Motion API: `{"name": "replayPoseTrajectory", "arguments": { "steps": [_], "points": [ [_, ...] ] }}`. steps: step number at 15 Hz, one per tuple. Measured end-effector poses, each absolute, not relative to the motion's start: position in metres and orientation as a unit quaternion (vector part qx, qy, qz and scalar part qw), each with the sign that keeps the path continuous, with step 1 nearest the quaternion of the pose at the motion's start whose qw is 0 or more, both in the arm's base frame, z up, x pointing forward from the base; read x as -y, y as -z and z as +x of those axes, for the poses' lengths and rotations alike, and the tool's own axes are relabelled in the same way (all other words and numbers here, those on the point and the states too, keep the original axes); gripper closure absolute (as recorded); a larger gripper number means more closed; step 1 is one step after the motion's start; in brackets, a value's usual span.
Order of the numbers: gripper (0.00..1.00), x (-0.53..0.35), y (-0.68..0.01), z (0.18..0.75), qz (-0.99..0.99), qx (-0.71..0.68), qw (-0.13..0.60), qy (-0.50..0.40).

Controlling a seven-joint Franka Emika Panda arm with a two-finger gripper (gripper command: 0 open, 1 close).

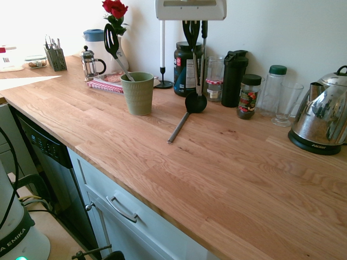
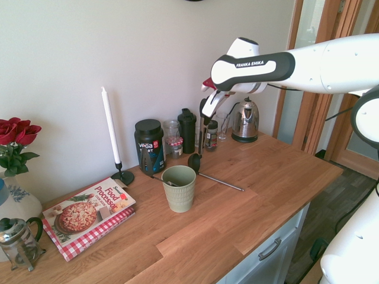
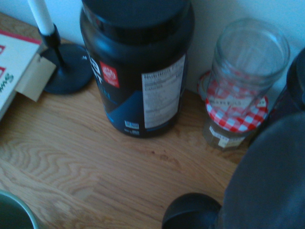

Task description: Put the tongs back in the holder

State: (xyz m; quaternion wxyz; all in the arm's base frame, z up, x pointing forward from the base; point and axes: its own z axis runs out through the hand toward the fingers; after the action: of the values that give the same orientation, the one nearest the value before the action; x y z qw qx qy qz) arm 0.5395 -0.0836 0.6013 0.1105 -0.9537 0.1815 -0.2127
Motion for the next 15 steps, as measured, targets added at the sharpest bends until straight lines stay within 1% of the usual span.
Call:
{"name": "replayPoseTrajectory", "arguments": {
  "steps": [5,8,12,15],
  "points": [
    [1.00,0.016,-0.675,0.512,-0.945,-0.166,0.140,0.243],
    [1.00,-0.027,-0.704,0.494,-0.943,-0.155,0.154,0.252],
    [1.00,-0.092,-0.702,0.485,-0.945,-0.144,0.156,0.248],
    [1.00,-0.111,-0.665,0.494,-0.944,-0.155,0.149,0.249]
  ]
}}
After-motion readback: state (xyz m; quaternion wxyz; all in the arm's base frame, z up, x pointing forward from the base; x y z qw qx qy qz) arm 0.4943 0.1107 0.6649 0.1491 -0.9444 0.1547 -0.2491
